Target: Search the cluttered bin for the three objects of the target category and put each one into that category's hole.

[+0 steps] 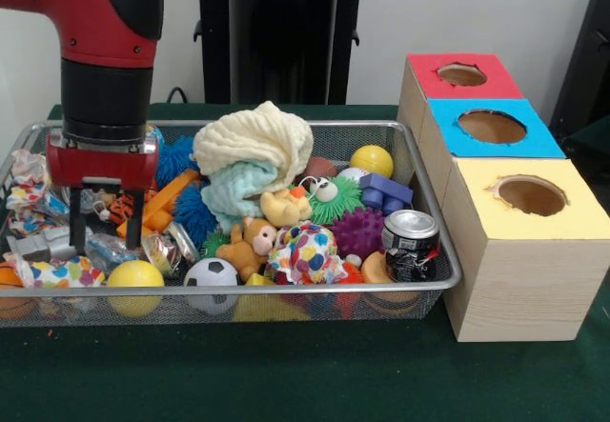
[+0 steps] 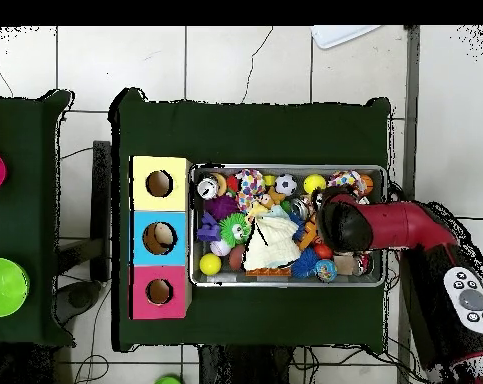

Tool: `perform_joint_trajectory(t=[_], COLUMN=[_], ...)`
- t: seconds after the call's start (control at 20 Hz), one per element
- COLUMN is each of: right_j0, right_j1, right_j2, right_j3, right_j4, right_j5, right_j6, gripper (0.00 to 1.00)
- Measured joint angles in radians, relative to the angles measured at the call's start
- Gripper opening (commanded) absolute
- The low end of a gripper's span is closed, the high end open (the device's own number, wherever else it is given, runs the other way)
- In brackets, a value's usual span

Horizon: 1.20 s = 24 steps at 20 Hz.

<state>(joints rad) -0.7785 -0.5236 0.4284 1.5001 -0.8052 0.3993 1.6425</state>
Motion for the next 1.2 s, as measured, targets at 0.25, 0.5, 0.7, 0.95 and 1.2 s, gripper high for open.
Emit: perform_joint_trajectory(t=[0.25, 0.5, 0.7, 0.95, 1.2], right_j0=[-0.032, -0.055, -0.071, -0.100, -0.144], right_j1=[0.014, 0.031, 0.047, 0.059, 0.079], right_j2=[0.069, 0.122, 0.158, 0.195, 0.239], right_j3=[0.000, 0.000, -0.001, -0.005, -0.032], right_j4=[0.000, 0.000, 0.000, 0.005, 0.015], right_j5=[0.000, 0.017, 0.074, 0.153, 0.248], right_j6=[-0.077, -0.140, -0.188, -0.243, -0.332], gripper=[1.00, 1.00, 1.00, 1.00, 1.00])
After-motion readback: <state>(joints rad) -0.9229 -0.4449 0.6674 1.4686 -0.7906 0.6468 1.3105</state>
